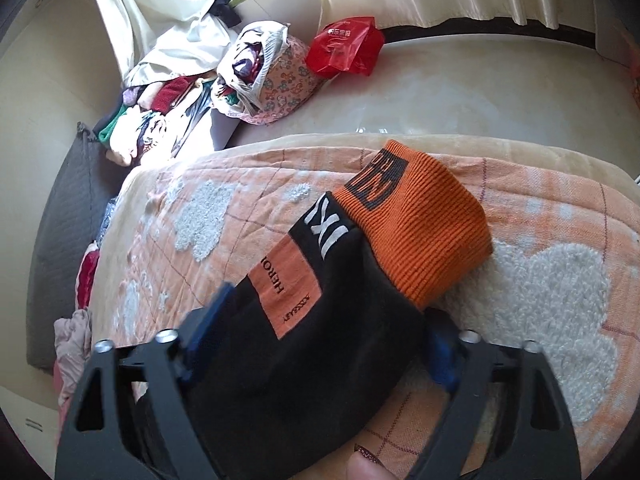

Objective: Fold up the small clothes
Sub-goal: 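Grasp the orange cuff with the right tool and lift it, then carry the sleeve across the sweatshirt body toward the left tool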

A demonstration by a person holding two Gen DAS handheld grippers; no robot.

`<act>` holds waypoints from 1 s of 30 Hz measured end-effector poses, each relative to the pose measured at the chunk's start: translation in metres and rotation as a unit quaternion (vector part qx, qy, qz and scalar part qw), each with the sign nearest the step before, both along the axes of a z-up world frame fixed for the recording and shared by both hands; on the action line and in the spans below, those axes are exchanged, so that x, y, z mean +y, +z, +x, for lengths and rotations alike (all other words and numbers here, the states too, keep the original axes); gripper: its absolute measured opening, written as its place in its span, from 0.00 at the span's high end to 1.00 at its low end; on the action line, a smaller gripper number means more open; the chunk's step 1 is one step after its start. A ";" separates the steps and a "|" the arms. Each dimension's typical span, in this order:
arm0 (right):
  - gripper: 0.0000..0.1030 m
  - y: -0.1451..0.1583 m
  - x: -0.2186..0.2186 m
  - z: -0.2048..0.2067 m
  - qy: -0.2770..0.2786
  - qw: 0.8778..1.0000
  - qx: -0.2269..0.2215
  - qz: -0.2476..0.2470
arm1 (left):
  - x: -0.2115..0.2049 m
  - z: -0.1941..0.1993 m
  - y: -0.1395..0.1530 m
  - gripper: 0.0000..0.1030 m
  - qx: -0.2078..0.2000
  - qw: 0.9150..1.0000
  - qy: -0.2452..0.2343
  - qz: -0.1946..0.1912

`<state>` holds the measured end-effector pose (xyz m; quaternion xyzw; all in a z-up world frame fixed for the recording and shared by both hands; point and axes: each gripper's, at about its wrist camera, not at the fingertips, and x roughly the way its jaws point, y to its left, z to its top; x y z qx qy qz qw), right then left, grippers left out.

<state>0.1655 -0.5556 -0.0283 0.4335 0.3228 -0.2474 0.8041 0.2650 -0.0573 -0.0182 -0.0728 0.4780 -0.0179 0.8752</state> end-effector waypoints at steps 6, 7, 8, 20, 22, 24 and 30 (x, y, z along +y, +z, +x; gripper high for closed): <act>0.79 0.012 0.013 0.003 0.039 0.999 -0.028 -0.008 | 0.017 -0.011 0.010 0.08 -0.006 0.999 0.015 -0.035; 0.80 0.016 0.016 0.002 0.050 0.998 -0.042 -0.008 | 0.019 -0.011 0.011 0.08 -0.007 0.999 0.017 -0.037; 0.81 0.022 0.022 0.002 0.064 0.996 -0.056 -0.012 | 0.021 -0.013 0.013 0.08 -0.008 0.999 0.020 -0.041; 0.81 0.082 0.102 0.001 0.205 0.958 -0.156 -0.127 | 0.059 -0.032 0.030 0.08 -0.026 0.993 0.057 -0.096; 0.81 0.085 0.116 0.003 0.226 0.951 -0.159 -0.137 | 0.063 -0.034 0.034 0.08 -0.027 0.993 0.057 -0.097; 0.81 0.087 0.131 0.005 0.249 0.944 -0.165 -0.141 | 0.067 -0.037 0.038 0.08 -0.029 0.993 0.059 -0.100; 0.82 0.100 0.183 0.010 0.328 0.913 -0.178 -0.167 | 0.083 -0.045 0.042 0.08 -0.026 0.985 0.063 -0.159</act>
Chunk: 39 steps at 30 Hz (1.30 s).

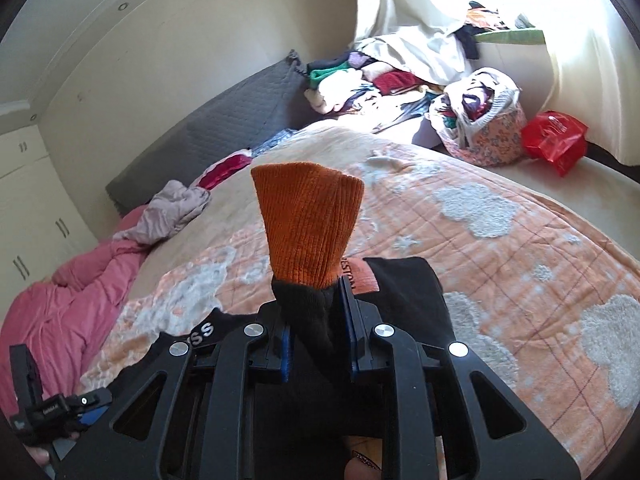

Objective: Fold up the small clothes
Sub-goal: 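Carry the sleeve across the sweatshirt body toward the left tool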

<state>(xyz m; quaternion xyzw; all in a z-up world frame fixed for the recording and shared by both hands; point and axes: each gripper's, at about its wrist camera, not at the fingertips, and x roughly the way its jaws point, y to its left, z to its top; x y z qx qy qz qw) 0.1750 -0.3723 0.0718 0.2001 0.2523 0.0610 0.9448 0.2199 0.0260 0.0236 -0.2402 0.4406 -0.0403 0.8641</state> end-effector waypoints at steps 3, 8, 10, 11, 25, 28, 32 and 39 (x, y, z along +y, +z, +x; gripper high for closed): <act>0.82 0.004 0.023 0.001 0.032 0.999 -0.003 -0.017 | 0.004 -0.003 -0.003 0.08 0.004 1.000 -0.002 -0.029; 0.82 0.002 0.053 0.003 0.082 0.996 0.005 -0.030 | 0.003 -0.008 -0.004 0.08 0.003 0.998 -0.012 -0.057; 0.82 -0.001 0.069 0.002 0.101 0.994 0.007 -0.039 | 0.004 -0.009 -0.005 0.08 0.002 0.997 -0.014 -0.070; 0.82 -0.003 0.076 0.002 0.107 0.993 0.007 -0.044 | 0.005 -0.009 -0.006 0.08 0.002 0.997 -0.014 -0.078; 0.79 -0.036 0.137 0.004 0.182 0.980 0.051 -0.059 | 0.005 -0.007 -0.017 0.09 0.003 0.990 -0.024 -0.138; 0.49 -0.041 0.142 0.005 0.216 0.973 0.066 -0.040 | 0.001 -0.001 -0.022 0.09 0.008 0.989 -0.024 -0.148; 0.40 -0.037 0.141 -0.001 0.243 0.968 0.064 -0.015 | -0.009 0.008 -0.030 0.12 0.020 0.989 -0.034 -0.146; 0.38 -0.030 0.099 0.006 0.172 0.982 0.077 0.003 | -0.041 0.020 -0.052 0.36 0.054 0.989 -0.065 -0.122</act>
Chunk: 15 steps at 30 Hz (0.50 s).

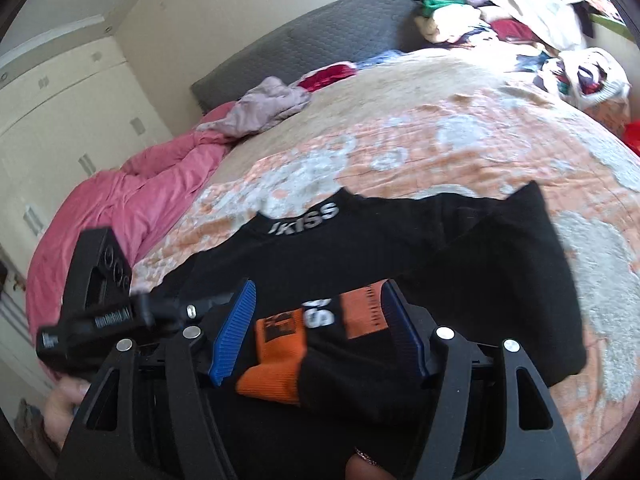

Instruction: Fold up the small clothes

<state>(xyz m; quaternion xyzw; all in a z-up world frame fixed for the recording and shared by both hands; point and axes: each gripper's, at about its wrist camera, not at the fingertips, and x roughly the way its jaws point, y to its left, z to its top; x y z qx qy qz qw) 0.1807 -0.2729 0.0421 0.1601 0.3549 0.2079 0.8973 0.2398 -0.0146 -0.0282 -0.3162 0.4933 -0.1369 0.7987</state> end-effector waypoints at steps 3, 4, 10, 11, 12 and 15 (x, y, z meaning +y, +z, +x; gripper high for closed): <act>0.38 0.001 -0.024 0.003 -0.034 0.999 0.009 0.016 | -0.014 0.004 -0.009 0.51 0.005 1.000 -0.003 0.029; 0.38 0.002 -0.031 0.004 -0.042 0.999 0.010 0.021 | -0.018 0.005 -0.010 0.52 0.001 0.999 -0.004 0.038; 0.38 0.007 -0.064 0.004 -0.088 0.996 0.010 0.031 | -0.031 0.011 -0.006 0.91 -0.013 0.999 -0.008 0.051; 0.38 0.007 -0.070 0.004 -0.099 0.995 0.012 0.030 | -0.032 0.011 -0.005 0.92 -0.016 0.998 -0.010 0.053; 0.38 0.007 -0.076 0.004 -0.111 0.993 0.017 0.025 | -0.033 0.011 -0.002 0.93 -0.020 0.998 -0.014 0.058; 0.38 0.008 -0.087 0.004 -0.142 0.990 0.025 -0.003 | -0.036 0.006 0.011 0.94 -0.043 0.997 -0.023 0.065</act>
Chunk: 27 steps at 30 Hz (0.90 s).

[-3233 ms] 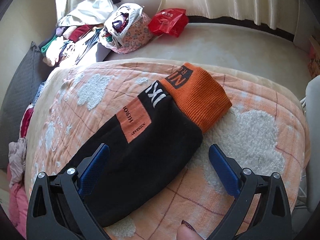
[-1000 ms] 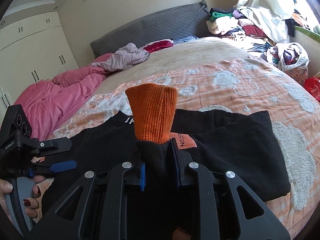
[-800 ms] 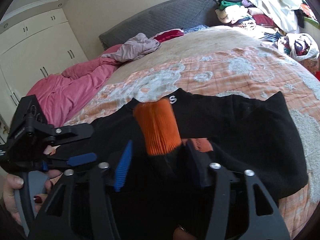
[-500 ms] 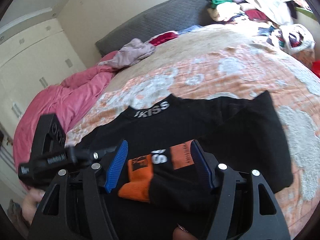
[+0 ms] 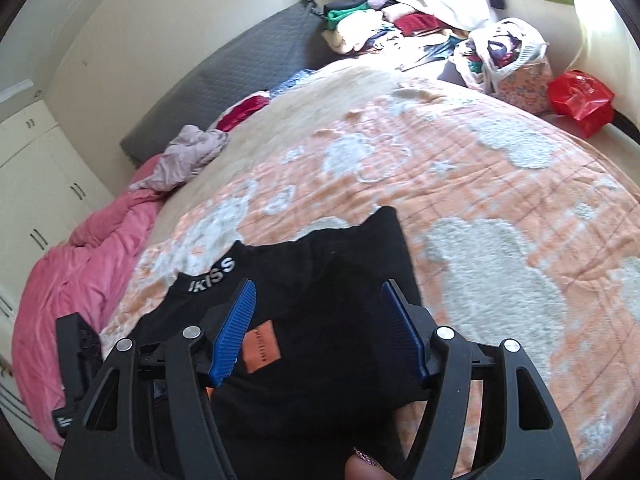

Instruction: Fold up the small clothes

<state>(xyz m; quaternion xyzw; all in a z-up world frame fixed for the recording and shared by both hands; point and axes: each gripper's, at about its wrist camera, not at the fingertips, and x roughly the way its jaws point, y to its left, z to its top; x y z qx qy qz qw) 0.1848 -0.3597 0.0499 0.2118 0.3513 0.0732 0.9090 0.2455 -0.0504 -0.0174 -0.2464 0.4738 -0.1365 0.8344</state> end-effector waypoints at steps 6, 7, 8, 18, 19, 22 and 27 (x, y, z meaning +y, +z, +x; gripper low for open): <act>0.38 -0.001 -0.021 0.000 -0.028 1.000 0.004 0.007 | 0.016 -0.014 0.041 0.94 -0.057 0.998 0.001 0.013; 0.38 -0.001 -0.022 0.000 -0.030 1.000 0.004 0.007 | 0.025 -0.018 0.050 0.95 -0.067 0.998 0.005 0.011; 0.38 -0.001 -0.022 0.000 -0.031 1.000 0.004 0.006 | 0.029 -0.021 0.054 0.95 -0.072 0.997 0.008 0.010; 0.38 -0.002 -0.007 0.001 -0.014 1.000 0.006 -0.012 | 0.084 -0.046 0.082 0.95 -0.103 0.993 0.057 0.024; 0.38 -0.002 -0.006 0.002 -0.012 1.000 0.006 -0.013 | 0.088 -0.048 0.080 0.95 -0.102 0.993 0.062 0.026; 0.38 -0.002 -0.002 0.003 -0.007 1.000 0.006 -0.020 | 0.096 -0.050 0.076 0.95 -0.095 0.993 0.068 0.027; 0.38 -0.004 0.007 0.003 0.001 0.999 0.007 -0.034 | 0.104 -0.052 0.062 0.94 -0.080 0.993 0.077 0.036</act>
